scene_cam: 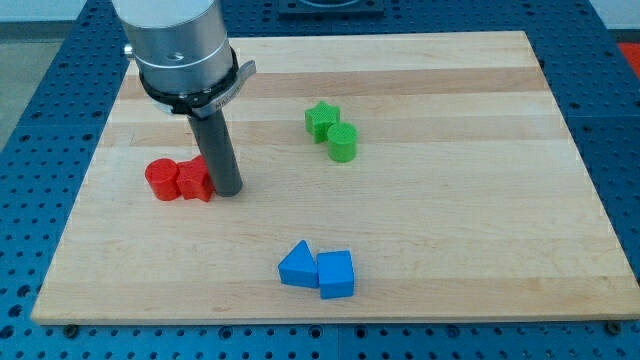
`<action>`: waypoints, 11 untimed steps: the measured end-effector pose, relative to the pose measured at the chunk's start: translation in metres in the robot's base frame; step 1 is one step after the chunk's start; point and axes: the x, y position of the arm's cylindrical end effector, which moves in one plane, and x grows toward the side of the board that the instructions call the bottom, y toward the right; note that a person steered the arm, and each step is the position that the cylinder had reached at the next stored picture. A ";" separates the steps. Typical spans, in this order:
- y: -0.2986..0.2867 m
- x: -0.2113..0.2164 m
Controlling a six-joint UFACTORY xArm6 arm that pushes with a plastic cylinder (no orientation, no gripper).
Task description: Move the green star diagonally right to the green circle
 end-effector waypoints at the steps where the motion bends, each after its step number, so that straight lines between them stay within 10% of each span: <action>1: 0.021 -0.002; 6: 0.133 -0.129; 11: 0.093 -0.092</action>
